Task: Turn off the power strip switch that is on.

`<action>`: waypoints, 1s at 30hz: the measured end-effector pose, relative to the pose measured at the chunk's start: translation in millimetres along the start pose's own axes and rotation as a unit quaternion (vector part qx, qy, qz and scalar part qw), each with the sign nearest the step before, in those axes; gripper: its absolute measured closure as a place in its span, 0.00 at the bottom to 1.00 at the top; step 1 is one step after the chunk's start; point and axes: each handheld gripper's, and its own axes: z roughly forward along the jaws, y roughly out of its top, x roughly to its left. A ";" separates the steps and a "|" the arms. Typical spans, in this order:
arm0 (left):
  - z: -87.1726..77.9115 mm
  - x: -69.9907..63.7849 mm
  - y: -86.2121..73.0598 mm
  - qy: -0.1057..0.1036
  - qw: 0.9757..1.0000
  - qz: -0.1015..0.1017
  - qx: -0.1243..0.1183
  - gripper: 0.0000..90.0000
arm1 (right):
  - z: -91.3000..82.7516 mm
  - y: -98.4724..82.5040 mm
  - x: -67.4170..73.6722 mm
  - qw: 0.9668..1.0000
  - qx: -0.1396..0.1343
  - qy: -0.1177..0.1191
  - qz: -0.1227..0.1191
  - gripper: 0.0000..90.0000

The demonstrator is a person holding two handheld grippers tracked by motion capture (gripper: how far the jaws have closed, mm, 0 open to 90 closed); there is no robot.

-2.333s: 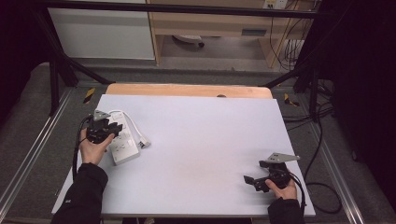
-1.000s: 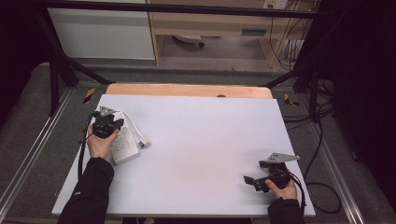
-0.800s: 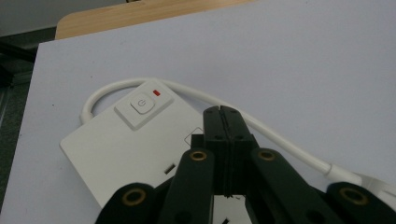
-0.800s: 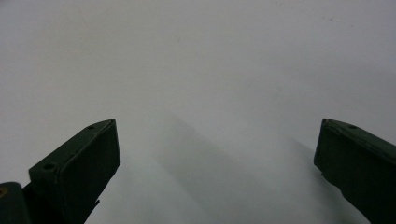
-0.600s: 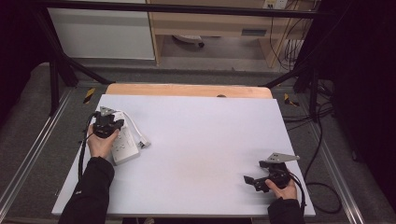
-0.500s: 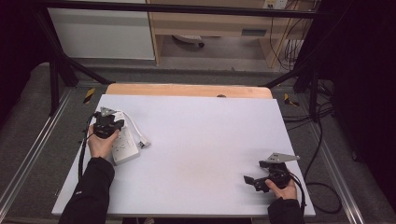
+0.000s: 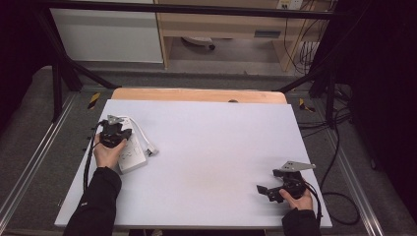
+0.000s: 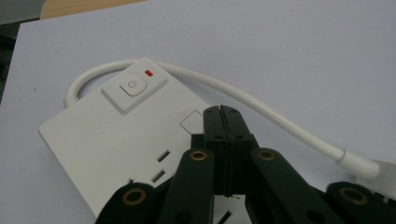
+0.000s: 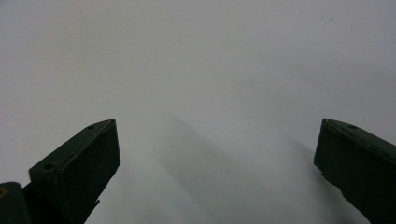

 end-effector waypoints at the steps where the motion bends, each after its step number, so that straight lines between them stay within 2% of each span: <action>1: -0.2 0.1 -0.1 0.001 1.000 0.001 0.000 1.00 | 0.0 0.0 0.0 1.000 -0.001 0.000 0.001 0.01; 7: -0.2 -0.3 -1.2 -0.001 1.000 -0.001 -0.003 1.00 | -0.2 0.0 0.0 1.000 0.000 0.000 0.001 0.01; 10: -0.1 -1.8 -1.9 0.003 1.000 0.009 -0.005 1.00 | -0.2 -0.1 -0.2 1.000 0.000 0.000 0.000 0.01; 22: -0.2 -3.6 -2.7 0.008 1.000 0.014 -0.007 1.00 | -0.7 0.0 0.1 1.000 0.000 0.000 0.003 0.01; 27: 0.0 -3.0 -4.0 0.005 1.000 0.011 -0.008 1.00 | -0.8 0.1 0.0 1.000 -0.001 0.000 0.003 0.01; 28: 0.6 -2.7 -4.2 0.003 1.000 0.013 -0.001 1.00 | -0.8 0.0 0.0 1.000 0.000 0.000 0.003 0.01; 30: 1.1 -2.8 -5.4 0.003 1.000 0.013 -0.008 1.00 | -0.8 0.1 0.1 1.000 0.000 0.000 0.003 0.01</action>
